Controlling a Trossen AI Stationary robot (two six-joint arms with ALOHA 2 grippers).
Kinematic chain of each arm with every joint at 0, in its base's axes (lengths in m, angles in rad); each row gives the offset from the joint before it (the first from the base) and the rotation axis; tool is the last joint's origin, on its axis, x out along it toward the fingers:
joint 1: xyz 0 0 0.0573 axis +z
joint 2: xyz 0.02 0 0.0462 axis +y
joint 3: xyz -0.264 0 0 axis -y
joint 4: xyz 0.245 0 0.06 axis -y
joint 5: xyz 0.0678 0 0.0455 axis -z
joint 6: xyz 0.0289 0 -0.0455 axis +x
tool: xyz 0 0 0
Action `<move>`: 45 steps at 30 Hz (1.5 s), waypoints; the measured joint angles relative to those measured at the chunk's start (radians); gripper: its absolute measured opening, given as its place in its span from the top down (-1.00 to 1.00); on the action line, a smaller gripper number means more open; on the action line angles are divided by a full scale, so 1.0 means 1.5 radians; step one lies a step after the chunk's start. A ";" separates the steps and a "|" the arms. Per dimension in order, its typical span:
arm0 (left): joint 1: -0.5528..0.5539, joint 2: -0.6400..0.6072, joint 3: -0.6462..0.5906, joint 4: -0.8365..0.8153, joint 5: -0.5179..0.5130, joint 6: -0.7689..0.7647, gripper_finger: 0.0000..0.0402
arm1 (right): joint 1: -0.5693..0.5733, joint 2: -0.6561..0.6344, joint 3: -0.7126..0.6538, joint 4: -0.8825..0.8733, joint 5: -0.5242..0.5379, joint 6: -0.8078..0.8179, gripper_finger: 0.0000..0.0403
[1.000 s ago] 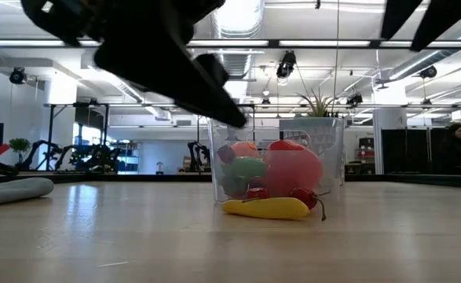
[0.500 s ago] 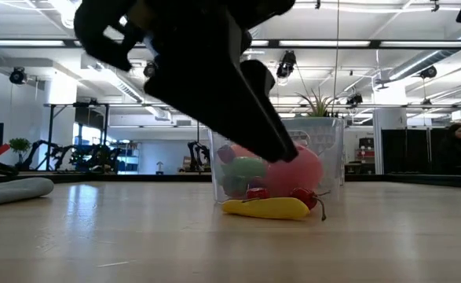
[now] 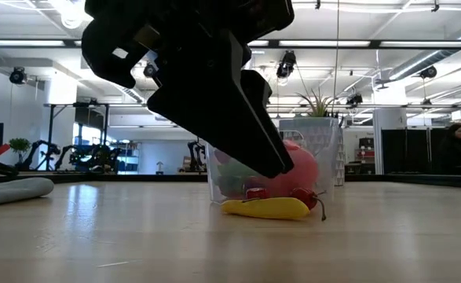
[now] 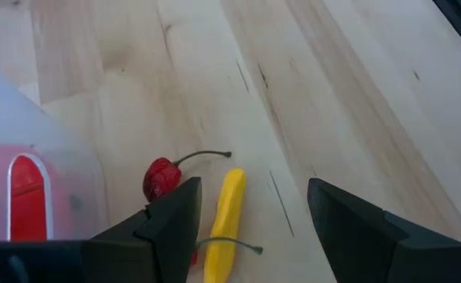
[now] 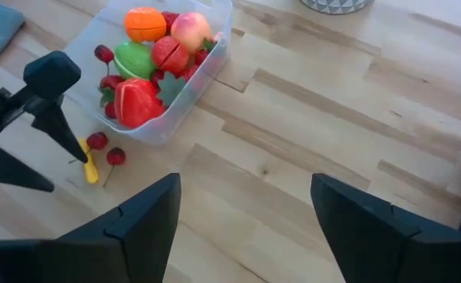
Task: Pick and placing Produce into tupperware
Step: Put the yellow corn into the transparent bin
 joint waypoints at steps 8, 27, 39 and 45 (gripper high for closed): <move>-0.008 -0.004 0.026 0.003 0.002 -0.002 -0.09 | 0.005 0.000 -0.006 0.000 -0.003 0.004 -0.33; 0.002 -0.002 -0.009 0.005 0.007 0.005 -0.09 | 0.006 0.001 -0.036 0.000 -0.036 0.036 -0.32; 0.001 -0.013 0.024 0.003 0.038 -0.003 -0.09 | 0.007 0.001 -0.037 0.000 -0.040 0.039 -0.31; -0.003 -0.013 0.012 -0.002 0.050 -0.003 -0.09 | 0.007 0.001 -0.041 0.000 -0.042 0.039 -0.30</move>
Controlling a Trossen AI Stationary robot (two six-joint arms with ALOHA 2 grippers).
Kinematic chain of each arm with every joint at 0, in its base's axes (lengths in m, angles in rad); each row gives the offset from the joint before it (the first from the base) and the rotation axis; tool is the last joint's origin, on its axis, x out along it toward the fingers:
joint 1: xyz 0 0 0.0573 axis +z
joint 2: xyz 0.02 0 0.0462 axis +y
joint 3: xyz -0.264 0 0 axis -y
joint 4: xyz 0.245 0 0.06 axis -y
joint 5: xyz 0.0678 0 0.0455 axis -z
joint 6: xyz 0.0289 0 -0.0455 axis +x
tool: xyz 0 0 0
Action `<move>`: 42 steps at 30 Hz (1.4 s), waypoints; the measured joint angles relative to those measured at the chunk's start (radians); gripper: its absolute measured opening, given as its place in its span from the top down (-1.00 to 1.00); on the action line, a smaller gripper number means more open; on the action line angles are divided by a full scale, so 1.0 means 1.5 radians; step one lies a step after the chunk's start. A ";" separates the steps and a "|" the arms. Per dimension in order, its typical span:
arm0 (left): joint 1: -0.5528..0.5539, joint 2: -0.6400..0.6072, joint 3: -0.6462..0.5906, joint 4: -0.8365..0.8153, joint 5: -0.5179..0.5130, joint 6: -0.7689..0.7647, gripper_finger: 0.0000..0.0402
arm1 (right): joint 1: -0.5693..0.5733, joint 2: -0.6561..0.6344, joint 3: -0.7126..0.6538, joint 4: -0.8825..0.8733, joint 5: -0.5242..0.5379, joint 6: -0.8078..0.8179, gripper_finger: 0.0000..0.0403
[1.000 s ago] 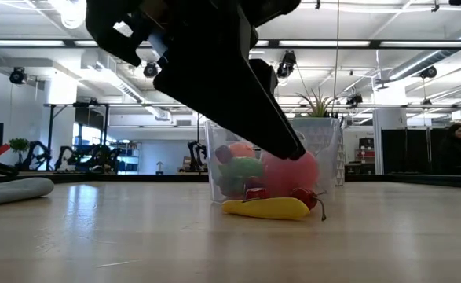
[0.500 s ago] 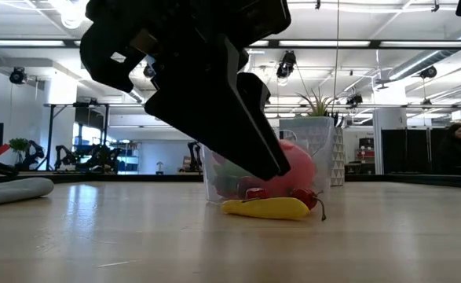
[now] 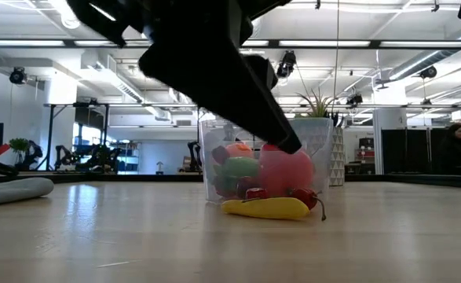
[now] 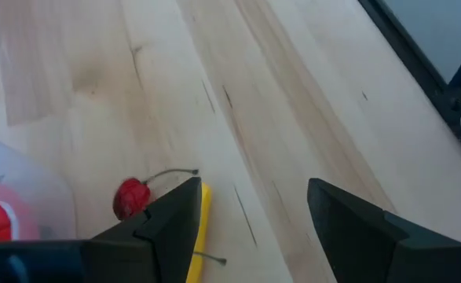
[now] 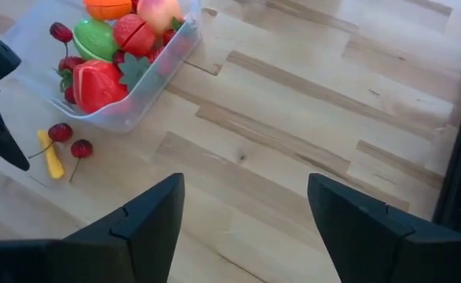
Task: Pick and placing Produce into tupperware
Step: Put the yellow corn into the transparent bin
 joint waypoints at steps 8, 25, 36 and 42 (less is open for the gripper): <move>0.004 -0.001 -0.028 0.012 -0.003 0.006 -0.09 | 0.000 0.000 -0.004 0.000 -0.005 0.000 -0.30; 0.002 -0.007 0.000 0.018 -0.005 0.003 -0.09 | 0.000 0.000 -0.004 0.000 -0.013 0.000 -0.28; -0.032 -0.033 0.068 -0.110 -0.053 0.020 -0.09 | 0.000 0.000 -0.008 0.000 -0.013 -0.006 -0.28; -0.046 -0.032 0.075 -0.203 -0.109 0.019 -0.09 | 0.000 0.000 -0.013 0.000 -0.024 -0.017 -0.28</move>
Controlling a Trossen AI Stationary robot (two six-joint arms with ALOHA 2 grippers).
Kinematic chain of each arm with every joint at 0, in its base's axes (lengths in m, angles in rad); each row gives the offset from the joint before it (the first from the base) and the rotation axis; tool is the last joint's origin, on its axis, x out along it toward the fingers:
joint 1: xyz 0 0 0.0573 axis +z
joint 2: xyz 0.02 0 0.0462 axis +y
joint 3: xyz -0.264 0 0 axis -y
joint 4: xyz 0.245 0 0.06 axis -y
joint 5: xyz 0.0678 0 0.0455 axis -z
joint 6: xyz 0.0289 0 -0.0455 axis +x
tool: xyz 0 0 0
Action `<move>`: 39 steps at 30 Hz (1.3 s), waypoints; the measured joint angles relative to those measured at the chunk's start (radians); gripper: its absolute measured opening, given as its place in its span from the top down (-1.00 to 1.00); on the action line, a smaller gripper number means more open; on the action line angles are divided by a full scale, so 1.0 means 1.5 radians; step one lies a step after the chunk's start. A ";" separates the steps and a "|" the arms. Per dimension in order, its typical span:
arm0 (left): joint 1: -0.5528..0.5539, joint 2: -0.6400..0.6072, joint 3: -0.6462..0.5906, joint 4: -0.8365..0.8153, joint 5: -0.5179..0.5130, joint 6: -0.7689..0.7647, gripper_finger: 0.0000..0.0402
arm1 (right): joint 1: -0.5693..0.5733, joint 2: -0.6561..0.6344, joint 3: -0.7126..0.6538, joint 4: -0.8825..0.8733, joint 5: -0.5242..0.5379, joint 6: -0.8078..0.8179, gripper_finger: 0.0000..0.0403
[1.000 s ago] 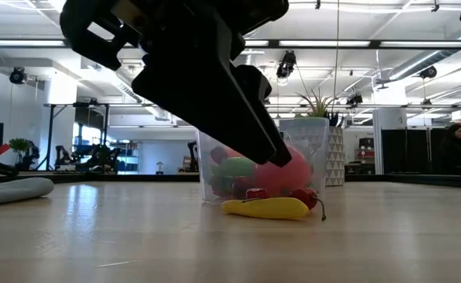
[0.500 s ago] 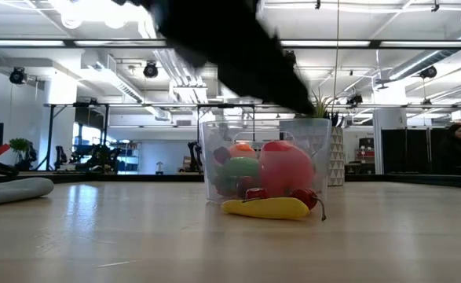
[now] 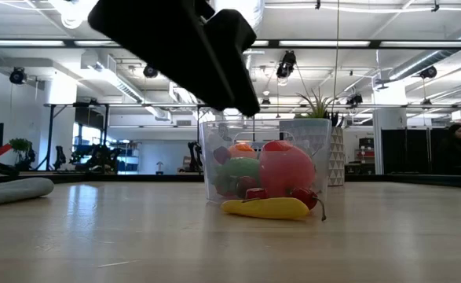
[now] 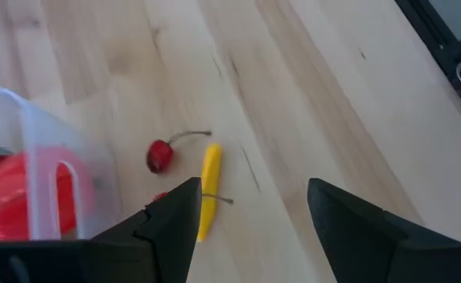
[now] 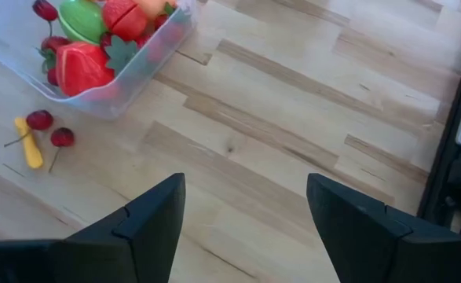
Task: Pick and placing Produce into tupperware
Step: Put the yellow corn into the transparent bin
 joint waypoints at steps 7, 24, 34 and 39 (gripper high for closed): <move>0.000 0.010 -0.004 0.073 -0.004 0.005 -0.09 | 0.002 0.000 -0.008 0.000 -0.009 -0.001 -0.28; 0.011 0.091 -0.002 0.137 -0.025 0.000 -0.09 | 0.095 -0.036 -0.033 -0.001 0.002 0.102 -0.28; 0.051 0.096 -0.003 0.133 0.030 0.003 -0.09 | 0.143 -0.046 -0.049 0.000 0.004 0.147 -0.28; 0.070 0.096 -0.003 0.133 0.061 0.003 -0.09 | 0.145 -0.046 -0.052 0.000 0.003 0.157 -0.28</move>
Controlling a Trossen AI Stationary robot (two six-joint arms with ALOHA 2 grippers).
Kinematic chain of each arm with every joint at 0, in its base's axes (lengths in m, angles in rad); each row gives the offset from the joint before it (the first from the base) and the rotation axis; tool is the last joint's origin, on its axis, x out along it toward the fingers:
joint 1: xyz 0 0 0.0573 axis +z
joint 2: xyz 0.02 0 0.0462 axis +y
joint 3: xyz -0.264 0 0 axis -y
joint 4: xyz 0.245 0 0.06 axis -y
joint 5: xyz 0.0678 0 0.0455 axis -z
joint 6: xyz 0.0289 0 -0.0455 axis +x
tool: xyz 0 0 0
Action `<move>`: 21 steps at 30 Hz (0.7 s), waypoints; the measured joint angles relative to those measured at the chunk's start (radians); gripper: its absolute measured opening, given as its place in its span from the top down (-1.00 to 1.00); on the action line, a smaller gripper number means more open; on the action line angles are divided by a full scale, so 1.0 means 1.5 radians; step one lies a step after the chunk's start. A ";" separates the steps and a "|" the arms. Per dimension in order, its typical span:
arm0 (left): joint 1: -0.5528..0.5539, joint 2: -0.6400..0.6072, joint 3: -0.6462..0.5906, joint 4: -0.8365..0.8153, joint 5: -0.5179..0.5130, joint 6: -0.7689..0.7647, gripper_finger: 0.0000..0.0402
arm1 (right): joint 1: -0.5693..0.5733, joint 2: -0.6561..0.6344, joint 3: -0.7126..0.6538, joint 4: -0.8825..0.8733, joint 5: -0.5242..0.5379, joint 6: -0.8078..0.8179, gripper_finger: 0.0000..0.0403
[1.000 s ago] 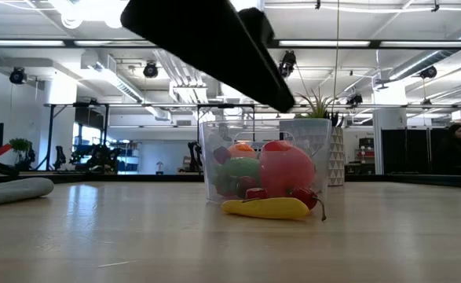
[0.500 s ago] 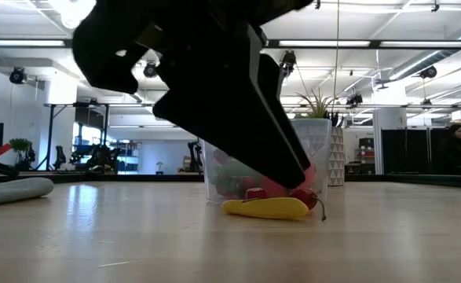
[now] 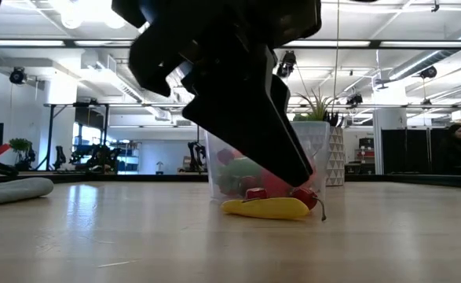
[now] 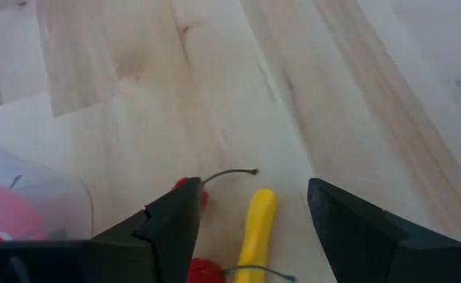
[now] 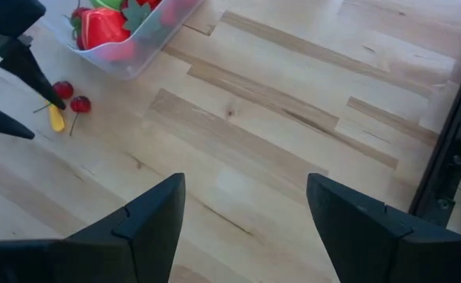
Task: Pick and placing Produce into tupperware
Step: Put the yellow corn into the transparent bin
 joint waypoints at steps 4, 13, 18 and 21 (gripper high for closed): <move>0.007 0.000 0.001 -0.009 0.003 0.000 -0.09 | 0.000 0.000 -0.001 0.000 -0.001 0.000 -0.28; -0.019 -0.002 0.017 -0.046 0.015 -0.004 -0.09 | 0.000 0.000 -0.004 0.000 -0.002 0.000 -0.28; -0.021 -0.003 0.014 -0.096 -0.016 -0.003 -0.09 | 0.000 0.000 -0.012 0.000 -0.002 0.001 -0.28; -0.021 -0.003 0.019 -0.143 -0.067 -0.003 -0.09 | 0.000 0.000 -0.016 0.000 -0.002 0.011 -0.28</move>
